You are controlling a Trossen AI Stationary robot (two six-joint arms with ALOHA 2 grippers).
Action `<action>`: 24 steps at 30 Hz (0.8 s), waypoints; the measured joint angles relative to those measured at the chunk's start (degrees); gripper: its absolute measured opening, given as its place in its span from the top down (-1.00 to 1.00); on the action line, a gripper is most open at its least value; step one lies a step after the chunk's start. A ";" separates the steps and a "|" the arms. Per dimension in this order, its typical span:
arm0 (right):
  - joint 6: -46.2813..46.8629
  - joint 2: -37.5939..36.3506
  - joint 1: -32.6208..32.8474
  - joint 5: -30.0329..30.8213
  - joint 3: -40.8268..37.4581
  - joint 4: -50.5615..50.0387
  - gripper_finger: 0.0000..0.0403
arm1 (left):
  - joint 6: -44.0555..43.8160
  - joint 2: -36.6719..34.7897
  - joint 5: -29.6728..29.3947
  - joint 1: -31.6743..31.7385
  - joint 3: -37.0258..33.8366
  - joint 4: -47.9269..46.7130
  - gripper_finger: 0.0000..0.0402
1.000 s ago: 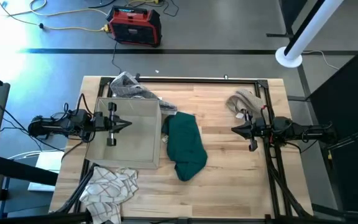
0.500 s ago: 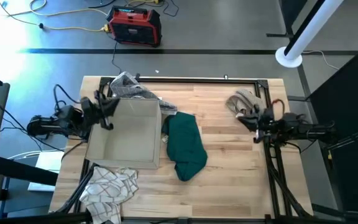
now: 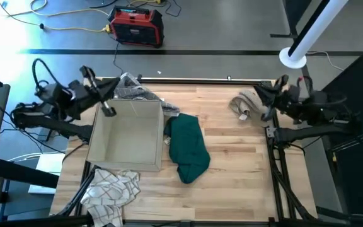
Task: Fold towel
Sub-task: Move the laundry bin to the top center
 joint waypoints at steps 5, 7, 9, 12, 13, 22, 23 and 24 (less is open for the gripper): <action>9.63 12.83 -0.02 5.70 13.75 -13.27 1.00 | 3.43 10.64 -11.72 0.19 11.24 -14.98 1.00; 12.75 16.82 -0.02 5.89 18.60 -18.53 1.00 | 2.55 13.56 -17.55 0.82 14.08 -19.90 1.00; 14.46 20.02 -0.02 5.69 22.66 -23.74 1.00 | -2.47 15.52 -23.81 1.45 15.79 -22.45 1.00; 17.32 23.93 0.00 4.34 27.69 -30.66 1.00 | -9.26 17.09 -30.67 2.03 17.01 -25.13 1.00; 17.99 24.95 0.00 3.87 29.07 -32.53 1.00 | -9.55 17.31 -31.17 2.04 17.11 -25.76 1.00; 18.86 29.17 -0.01 -0.42 34.10 -32.68 1.00 | -16.23 17.48 -24.47 0.70 17.28 -24.06 1.00; 18.83 29.30 0.00 -0.42 34.10 -31.88 1.00 | -18.05 17.68 -22.01 0.68 17.28 -24.06 1.00; 18.77 29.33 0.00 -0.47 34.10 -31.19 1.00 | -19.70 17.87 -19.47 0.78 17.28 -23.90 1.00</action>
